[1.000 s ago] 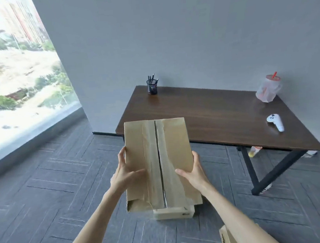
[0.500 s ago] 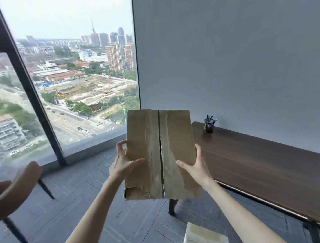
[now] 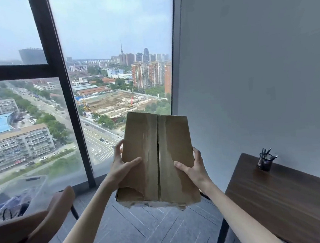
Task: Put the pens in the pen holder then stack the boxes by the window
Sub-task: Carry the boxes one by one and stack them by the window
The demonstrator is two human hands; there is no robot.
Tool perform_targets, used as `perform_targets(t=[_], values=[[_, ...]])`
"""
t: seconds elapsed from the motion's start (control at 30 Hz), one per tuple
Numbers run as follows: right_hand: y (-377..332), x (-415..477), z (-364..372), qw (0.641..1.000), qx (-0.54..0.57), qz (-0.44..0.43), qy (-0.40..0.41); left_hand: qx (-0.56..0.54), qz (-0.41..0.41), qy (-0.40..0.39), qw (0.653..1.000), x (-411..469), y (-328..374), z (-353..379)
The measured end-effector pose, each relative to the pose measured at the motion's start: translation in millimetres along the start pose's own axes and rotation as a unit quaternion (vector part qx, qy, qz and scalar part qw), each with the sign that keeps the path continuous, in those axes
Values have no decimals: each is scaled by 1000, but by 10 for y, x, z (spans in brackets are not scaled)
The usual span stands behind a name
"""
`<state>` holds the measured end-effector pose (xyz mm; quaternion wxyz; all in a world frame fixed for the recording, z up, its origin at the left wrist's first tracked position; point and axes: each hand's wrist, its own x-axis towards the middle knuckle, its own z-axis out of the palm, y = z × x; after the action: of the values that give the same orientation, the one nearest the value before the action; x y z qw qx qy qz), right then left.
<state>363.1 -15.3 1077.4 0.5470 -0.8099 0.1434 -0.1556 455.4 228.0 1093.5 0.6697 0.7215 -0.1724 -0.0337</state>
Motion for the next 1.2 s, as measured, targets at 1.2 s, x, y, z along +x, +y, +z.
perform_targets(t=[1.2], values=[[94,5823,2149,995,-51,53,-65,63,-122,46,989,5610,-1510,-1123]])
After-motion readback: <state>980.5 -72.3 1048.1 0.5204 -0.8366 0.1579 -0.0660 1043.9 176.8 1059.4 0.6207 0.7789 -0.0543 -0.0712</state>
